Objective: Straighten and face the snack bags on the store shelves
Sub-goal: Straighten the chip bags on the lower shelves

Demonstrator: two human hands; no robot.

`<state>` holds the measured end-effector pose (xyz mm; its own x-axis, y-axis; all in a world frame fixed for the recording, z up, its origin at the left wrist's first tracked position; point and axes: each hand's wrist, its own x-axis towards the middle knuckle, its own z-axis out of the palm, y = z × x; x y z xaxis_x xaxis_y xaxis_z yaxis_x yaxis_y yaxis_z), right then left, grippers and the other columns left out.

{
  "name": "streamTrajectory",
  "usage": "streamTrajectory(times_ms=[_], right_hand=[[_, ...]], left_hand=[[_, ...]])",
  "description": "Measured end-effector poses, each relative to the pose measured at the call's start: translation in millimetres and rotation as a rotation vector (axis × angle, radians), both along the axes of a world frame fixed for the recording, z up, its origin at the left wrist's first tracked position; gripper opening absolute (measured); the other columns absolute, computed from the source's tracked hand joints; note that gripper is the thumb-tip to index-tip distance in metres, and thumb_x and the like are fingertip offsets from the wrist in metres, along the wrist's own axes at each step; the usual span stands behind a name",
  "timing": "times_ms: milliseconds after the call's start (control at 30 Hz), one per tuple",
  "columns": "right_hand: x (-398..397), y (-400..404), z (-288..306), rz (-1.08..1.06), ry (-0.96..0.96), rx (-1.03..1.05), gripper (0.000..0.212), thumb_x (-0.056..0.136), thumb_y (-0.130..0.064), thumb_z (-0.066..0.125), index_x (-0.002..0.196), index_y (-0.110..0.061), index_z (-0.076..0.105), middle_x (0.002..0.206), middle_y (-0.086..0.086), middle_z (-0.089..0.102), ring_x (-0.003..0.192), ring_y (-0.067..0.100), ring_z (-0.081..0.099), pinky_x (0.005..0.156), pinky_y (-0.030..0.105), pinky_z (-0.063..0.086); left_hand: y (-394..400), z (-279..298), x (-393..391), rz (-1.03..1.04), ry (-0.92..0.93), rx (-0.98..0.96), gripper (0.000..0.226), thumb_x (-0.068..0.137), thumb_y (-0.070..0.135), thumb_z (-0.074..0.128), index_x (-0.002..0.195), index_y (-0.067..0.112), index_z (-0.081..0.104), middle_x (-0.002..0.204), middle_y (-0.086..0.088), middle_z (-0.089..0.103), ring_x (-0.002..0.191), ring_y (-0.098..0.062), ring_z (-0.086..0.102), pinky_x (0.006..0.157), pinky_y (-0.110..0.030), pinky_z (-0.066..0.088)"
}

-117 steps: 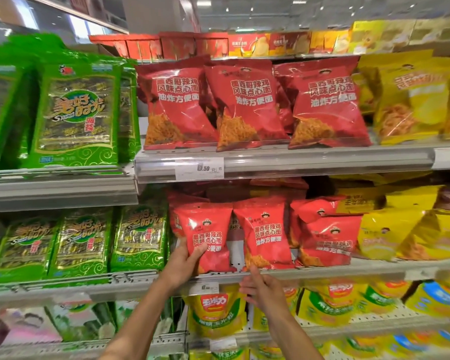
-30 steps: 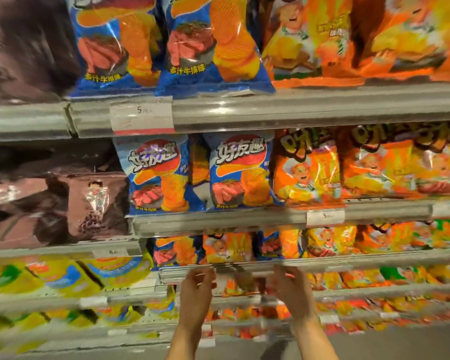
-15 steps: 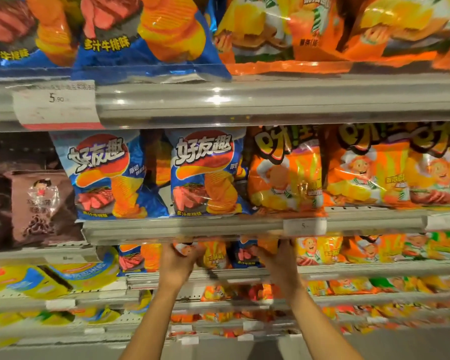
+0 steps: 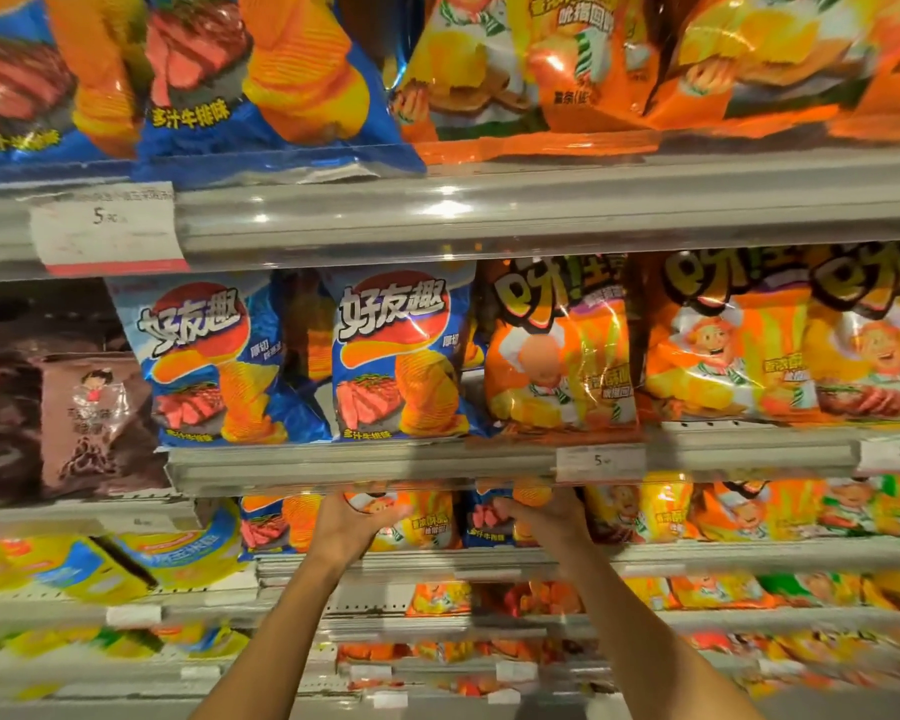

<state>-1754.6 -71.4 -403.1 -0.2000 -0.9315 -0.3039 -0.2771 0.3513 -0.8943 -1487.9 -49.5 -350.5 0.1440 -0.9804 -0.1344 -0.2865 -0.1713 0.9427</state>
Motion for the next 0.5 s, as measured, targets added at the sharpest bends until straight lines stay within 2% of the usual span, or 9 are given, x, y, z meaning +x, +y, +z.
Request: streamTrajectory(times_ms=[67,133,267,333,433,500], right_hand=[[2,4,2,-0.019,0.003,-0.048,0.053,0.073,-0.033,0.092,0.117,-0.021,0.066,0.114,-0.007,0.070,0.115,0.020,0.065,0.095,0.032,0.055],[5,8,2,-0.029,0.014,-0.073,0.057,0.073,-0.034,0.091,0.122,-0.015,0.068,0.116,-0.001,0.073,0.113,0.021,0.067,0.101,0.041,0.054],[7,15,4,-0.106,-0.045,-0.108,0.063,0.070,-0.030,0.094,0.124,-0.011,0.068,0.115,0.006,0.074,0.109,0.026,0.070,0.095,0.050,0.057],[7,16,5,-0.123,-0.051,-0.124,0.065,0.069,-0.029,0.094,0.125,-0.007,0.068,0.116,0.008,0.074,0.111,0.028,0.069,0.095,0.051,0.057],[9,17,7,-0.124,-0.050,-0.137,0.079,0.069,-0.034,0.094,0.136,-0.010,0.059,0.127,0.007,0.069,0.119,0.027,0.064,0.101,0.050,0.054],[9,19,9,-0.125,-0.027,-0.137,0.078,0.069,-0.037,0.093,0.135,-0.011,0.060,0.126,0.005,0.069,0.119,0.025,0.064,0.102,0.048,0.053]], left_hand=[[-1,3,1,-0.006,0.002,0.003,0.023,0.066,0.005,0.090,0.079,-0.001,0.072,0.063,0.003,0.072,0.062,-0.007,0.067,0.052,-0.015,0.050],[0,4,4,-0.025,-0.003,0.009,0.021,0.067,0.005,0.090,0.076,-0.001,0.072,0.064,0.003,0.073,0.070,-0.010,0.069,0.053,-0.016,0.052],[3,6,10,0.007,0.011,0.017,0.023,0.067,0.010,0.090,0.080,0.003,0.073,0.074,-0.001,0.076,0.087,-0.018,0.071,0.058,-0.014,0.052],[2,8,11,0.022,0.031,0.034,0.027,0.068,0.010,0.090,0.088,0.003,0.074,0.082,-0.001,0.077,0.094,-0.020,0.070,0.064,-0.015,0.052],[1,10,10,0.043,0.050,0.082,0.027,0.070,0.008,0.089,0.090,-0.001,0.074,0.096,-0.010,0.076,0.104,-0.025,0.068,0.075,-0.024,0.054],[2,12,9,0.049,0.057,0.099,0.028,0.070,0.007,0.088,0.092,-0.003,0.073,0.102,-0.016,0.075,0.109,-0.030,0.067,0.075,-0.022,0.054]])
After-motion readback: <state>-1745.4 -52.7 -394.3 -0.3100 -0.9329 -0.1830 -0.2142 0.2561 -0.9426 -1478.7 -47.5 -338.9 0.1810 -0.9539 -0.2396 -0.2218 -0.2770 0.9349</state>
